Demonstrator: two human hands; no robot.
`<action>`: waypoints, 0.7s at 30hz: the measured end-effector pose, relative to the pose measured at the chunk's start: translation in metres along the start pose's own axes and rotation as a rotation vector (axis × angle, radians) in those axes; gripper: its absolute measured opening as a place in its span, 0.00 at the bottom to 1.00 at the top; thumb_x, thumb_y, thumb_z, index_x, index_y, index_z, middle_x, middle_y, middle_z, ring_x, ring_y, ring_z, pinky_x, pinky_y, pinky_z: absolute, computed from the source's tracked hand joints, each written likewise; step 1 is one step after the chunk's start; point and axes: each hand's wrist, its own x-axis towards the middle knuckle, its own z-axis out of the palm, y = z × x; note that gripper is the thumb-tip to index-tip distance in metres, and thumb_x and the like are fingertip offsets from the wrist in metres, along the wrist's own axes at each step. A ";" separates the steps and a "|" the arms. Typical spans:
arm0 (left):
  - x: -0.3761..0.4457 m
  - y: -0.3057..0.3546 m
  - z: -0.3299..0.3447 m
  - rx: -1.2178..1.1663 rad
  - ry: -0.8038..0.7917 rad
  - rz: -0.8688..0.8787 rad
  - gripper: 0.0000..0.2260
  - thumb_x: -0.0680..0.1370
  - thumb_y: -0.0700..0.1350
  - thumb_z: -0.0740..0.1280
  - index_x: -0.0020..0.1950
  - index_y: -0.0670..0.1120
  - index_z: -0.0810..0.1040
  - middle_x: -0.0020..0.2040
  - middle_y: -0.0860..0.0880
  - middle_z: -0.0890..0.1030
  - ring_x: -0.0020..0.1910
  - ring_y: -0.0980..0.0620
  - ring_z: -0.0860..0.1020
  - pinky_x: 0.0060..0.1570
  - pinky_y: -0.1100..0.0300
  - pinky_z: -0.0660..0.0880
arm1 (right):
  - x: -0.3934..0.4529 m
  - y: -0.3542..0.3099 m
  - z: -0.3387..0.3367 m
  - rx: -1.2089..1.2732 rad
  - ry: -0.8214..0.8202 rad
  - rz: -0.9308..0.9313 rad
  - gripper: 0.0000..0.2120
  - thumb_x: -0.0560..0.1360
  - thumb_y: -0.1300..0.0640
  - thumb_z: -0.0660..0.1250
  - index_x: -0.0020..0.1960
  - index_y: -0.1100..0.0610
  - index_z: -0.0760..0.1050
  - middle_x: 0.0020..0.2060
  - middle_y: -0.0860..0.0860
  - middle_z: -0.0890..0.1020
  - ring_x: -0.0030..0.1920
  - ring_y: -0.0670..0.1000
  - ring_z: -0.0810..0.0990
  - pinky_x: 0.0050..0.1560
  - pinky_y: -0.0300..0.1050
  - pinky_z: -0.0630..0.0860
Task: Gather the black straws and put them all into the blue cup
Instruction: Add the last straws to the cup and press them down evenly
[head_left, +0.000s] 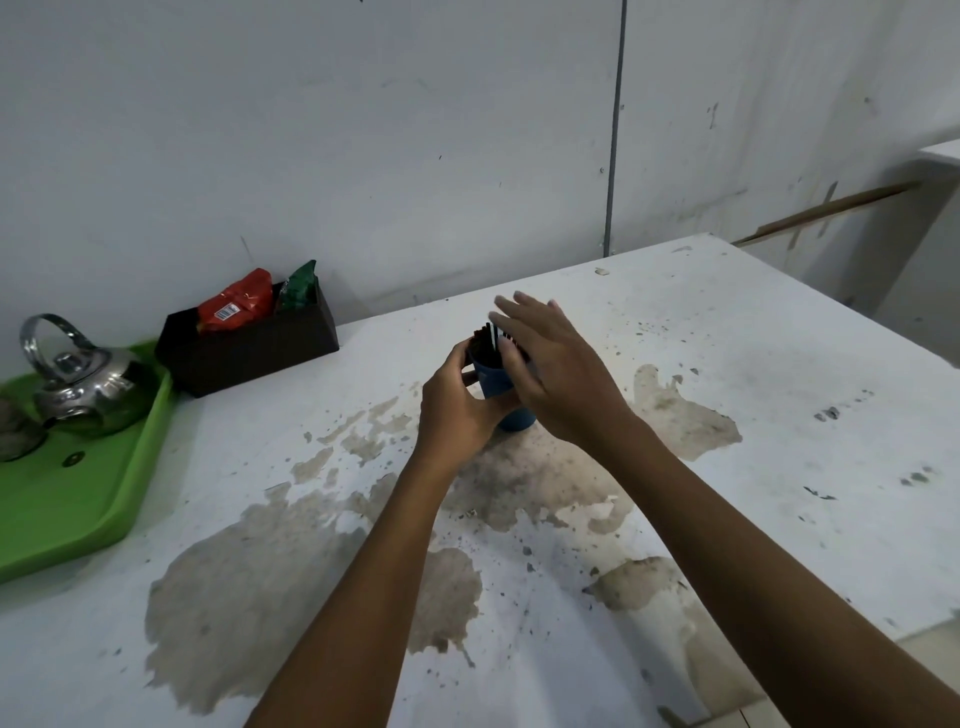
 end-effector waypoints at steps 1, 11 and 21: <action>0.001 -0.001 0.000 0.016 0.002 0.003 0.24 0.70 0.49 0.77 0.64 0.52 0.75 0.56 0.60 0.79 0.55 0.57 0.79 0.45 0.71 0.74 | 0.004 -0.002 0.001 -0.060 -0.048 -0.045 0.19 0.82 0.54 0.53 0.70 0.57 0.71 0.72 0.51 0.70 0.75 0.49 0.61 0.77 0.44 0.49; 0.000 -0.001 0.000 -0.032 -0.003 -0.020 0.27 0.66 0.54 0.80 0.62 0.58 0.74 0.52 0.68 0.76 0.52 0.63 0.77 0.46 0.66 0.76 | 0.005 0.010 -0.005 -0.260 0.024 0.023 0.20 0.81 0.51 0.51 0.60 0.56 0.80 0.62 0.49 0.81 0.71 0.51 0.68 0.77 0.50 0.49; 0.003 0.006 -0.006 -0.011 -0.058 -0.038 0.44 0.62 0.61 0.80 0.73 0.55 0.65 0.68 0.57 0.73 0.62 0.57 0.74 0.57 0.61 0.75 | -0.057 0.014 0.023 0.611 0.142 0.559 0.24 0.76 0.56 0.57 0.72 0.53 0.68 0.68 0.49 0.74 0.67 0.45 0.72 0.68 0.48 0.71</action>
